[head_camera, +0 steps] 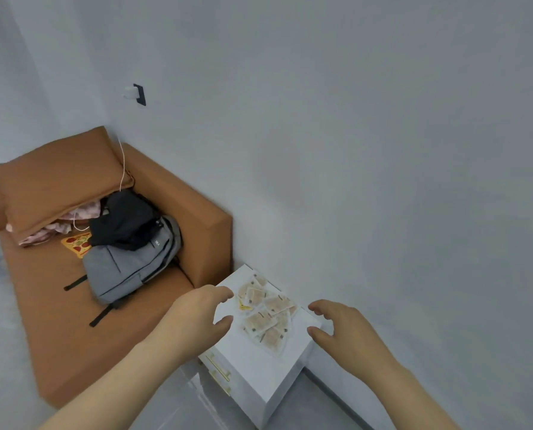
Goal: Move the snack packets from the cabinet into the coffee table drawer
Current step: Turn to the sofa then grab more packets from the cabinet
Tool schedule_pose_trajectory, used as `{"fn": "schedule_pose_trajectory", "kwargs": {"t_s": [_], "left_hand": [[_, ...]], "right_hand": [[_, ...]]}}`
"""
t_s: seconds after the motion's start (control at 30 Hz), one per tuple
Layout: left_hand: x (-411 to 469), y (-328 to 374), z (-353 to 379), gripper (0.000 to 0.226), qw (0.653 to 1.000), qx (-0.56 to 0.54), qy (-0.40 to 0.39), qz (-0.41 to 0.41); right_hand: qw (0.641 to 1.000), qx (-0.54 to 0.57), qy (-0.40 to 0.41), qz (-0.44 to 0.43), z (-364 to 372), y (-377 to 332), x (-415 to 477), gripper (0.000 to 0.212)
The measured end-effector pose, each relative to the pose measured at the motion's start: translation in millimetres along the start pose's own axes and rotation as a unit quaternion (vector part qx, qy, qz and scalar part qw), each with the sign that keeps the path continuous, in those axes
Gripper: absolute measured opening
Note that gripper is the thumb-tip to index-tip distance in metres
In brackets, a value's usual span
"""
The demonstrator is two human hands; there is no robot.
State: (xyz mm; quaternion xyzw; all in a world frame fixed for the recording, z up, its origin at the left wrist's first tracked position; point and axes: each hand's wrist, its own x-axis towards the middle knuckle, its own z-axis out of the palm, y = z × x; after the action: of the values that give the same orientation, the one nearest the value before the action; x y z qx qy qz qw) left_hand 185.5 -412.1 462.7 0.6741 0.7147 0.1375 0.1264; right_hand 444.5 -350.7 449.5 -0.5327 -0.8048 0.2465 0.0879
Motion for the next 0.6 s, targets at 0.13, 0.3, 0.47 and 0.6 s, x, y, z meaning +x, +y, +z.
{"fn": "schedule_pose_trajectory", "kwargs": {"t_s": [0.13, 0.3, 0.47, 0.6], "left_hand": [[51.5, -22.3, 14.9, 0.042, 0.999, -0.014, -0.047, 0.008], [127.0, -46.3, 36.5, 0.042, 0.997, -0.015, -0.079, 0.003], [194.5, -65.9, 64.0, 0.041, 0.993, -0.013, -0.119, -0.016], [236.5, -78.7, 94.2, 0.041, 0.988, -0.024, -0.152, -0.024]], "right_hand": [[0.999, 0.004, -0.027, 0.038, 14.2, 8.8, 46.9, 0.044], [0.997, 0.004, -0.050, 0.062, 27.7, 32.8, 123.2, 0.046], [0.991, 0.025, -0.087, 0.095, 45.7, 62.7, 189.4, 0.044], [0.986, 0.027, -0.116, 0.119, 62.5, 82.1, 225.7, 0.043]]}}
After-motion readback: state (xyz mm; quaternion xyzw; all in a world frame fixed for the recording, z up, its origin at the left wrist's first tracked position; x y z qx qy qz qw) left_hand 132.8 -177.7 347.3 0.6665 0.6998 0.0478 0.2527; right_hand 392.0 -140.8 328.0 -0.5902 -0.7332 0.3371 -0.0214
